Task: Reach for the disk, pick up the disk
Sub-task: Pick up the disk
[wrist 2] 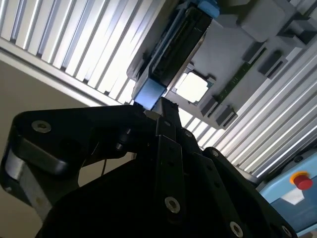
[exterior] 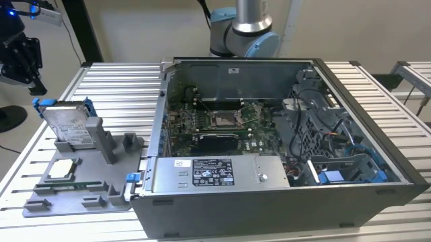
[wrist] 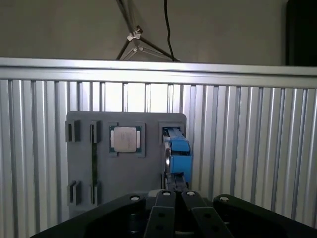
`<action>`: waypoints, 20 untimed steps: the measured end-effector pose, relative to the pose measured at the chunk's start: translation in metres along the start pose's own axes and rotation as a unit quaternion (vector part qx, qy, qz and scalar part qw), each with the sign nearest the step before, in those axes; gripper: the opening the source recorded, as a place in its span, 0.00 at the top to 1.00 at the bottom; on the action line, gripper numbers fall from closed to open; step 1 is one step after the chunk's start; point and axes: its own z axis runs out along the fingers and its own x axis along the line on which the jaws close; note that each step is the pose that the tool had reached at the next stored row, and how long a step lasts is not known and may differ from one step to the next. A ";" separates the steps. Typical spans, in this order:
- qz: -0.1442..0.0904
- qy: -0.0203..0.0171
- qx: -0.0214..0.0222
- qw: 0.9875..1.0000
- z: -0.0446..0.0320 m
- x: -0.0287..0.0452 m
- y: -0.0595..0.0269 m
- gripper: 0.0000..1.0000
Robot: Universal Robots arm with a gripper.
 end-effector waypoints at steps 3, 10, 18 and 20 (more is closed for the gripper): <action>0.000 0.000 0.000 1.000 0.0000 0.0000 0.0000 1.00; 0.000 0.000 0.000 1.000 0.0000 0.0000 0.0000 0.00; 0.000 0.000 0.000 1.000 0.0001 0.0000 0.0000 0.00; 0.000 0.000 0.000 1.000 0.0007 -0.0001 -0.0001 0.00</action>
